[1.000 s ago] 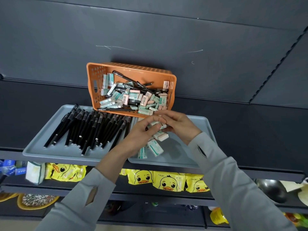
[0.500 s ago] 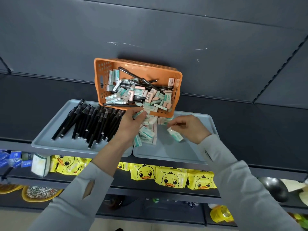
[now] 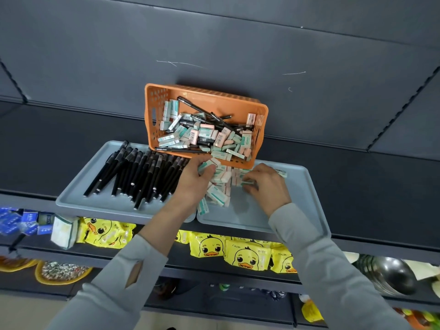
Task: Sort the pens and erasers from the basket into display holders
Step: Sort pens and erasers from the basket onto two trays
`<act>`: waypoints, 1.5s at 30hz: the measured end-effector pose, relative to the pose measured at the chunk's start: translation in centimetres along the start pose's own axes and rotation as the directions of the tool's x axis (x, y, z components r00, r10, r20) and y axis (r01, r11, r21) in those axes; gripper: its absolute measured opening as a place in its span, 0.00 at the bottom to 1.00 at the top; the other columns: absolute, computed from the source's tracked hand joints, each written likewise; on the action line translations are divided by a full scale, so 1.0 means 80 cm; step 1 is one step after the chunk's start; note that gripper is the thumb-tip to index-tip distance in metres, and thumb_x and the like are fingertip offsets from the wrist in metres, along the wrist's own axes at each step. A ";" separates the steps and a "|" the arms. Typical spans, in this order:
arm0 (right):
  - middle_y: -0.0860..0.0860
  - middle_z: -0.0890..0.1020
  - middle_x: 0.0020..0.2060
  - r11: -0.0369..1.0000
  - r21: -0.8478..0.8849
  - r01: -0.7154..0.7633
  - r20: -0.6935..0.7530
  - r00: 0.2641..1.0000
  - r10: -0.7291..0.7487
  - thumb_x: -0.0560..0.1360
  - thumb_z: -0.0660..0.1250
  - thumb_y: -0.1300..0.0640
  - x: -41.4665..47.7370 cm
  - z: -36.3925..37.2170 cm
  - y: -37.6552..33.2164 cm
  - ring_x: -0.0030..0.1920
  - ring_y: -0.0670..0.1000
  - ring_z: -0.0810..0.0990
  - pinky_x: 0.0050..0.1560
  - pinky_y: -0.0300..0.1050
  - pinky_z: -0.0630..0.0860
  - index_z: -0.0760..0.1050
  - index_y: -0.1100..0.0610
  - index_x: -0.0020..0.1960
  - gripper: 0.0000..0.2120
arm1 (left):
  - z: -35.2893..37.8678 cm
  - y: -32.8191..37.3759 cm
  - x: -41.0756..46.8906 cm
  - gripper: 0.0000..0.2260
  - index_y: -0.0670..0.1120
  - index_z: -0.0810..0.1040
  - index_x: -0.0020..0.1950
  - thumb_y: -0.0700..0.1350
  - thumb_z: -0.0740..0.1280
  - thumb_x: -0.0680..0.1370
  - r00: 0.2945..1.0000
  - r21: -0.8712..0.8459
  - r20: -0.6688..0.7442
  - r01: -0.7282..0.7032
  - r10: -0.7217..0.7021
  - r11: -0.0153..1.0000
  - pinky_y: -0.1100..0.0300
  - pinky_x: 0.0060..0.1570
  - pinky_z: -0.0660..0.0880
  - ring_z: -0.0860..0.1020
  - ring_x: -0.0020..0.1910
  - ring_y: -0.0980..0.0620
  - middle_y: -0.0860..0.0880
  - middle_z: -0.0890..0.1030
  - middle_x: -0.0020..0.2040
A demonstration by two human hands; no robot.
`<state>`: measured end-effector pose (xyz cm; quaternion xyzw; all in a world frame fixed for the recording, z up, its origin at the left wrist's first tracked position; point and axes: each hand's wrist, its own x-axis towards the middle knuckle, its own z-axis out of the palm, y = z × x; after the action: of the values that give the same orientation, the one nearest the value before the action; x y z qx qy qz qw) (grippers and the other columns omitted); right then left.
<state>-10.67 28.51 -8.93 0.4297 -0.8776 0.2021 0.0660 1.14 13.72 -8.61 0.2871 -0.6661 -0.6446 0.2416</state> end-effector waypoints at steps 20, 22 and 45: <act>0.46 0.78 0.45 0.986 0.167 0.015 0.161 0.986 -0.043 0.72 0.72 0.56 -0.006 -0.049 -0.010 0.44 0.47 0.76 0.47 0.39 0.74 0.82 0.53 0.50 0.06 | -0.003 0.006 0.012 0.13 0.46 0.71 0.66 0.44 0.62 0.81 0.980 0.343 -0.055 -0.163 0.192 0.925 0.63 0.29 0.71 0.81 0.37 0.48 0.52 0.77 0.46; 0.48 0.78 0.46 0.976 0.214 0.028 0.284 0.955 -0.090 0.70 0.75 0.53 -0.008 -0.044 -0.018 0.45 0.48 0.78 0.48 0.41 0.77 0.81 0.53 0.51 0.11 | 0.001 0.005 0.009 0.13 0.46 0.71 0.66 0.44 0.62 0.81 0.980 0.341 -0.044 -0.169 0.195 0.925 0.59 0.29 0.72 0.81 0.37 0.47 0.52 0.77 0.43; 0.51 0.83 0.42 0.720 0.638 -0.274 0.312 0.946 0.083 0.73 0.71 0.66 -0.018 -0.043 0.000 0.34 0.42 0.78 0.36 0.34 0.76 0.81 0.57 0.48 0.06 | 0.007 0.021 0.003 0.12 0.45 0.71 0.65 0.45 0.60 0.82 0.938 0.241 -0.207 -0.226 0.277 0.944 0.67 0.29 0.66 0.71 0.32 0.59 0.57 0.74 0.40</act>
<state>-9.96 30.93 -6.21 0.3596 -0.7831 0.4525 -0.2297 0.49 13.96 -6.93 0.2985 -0.7290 -0.4939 0.3680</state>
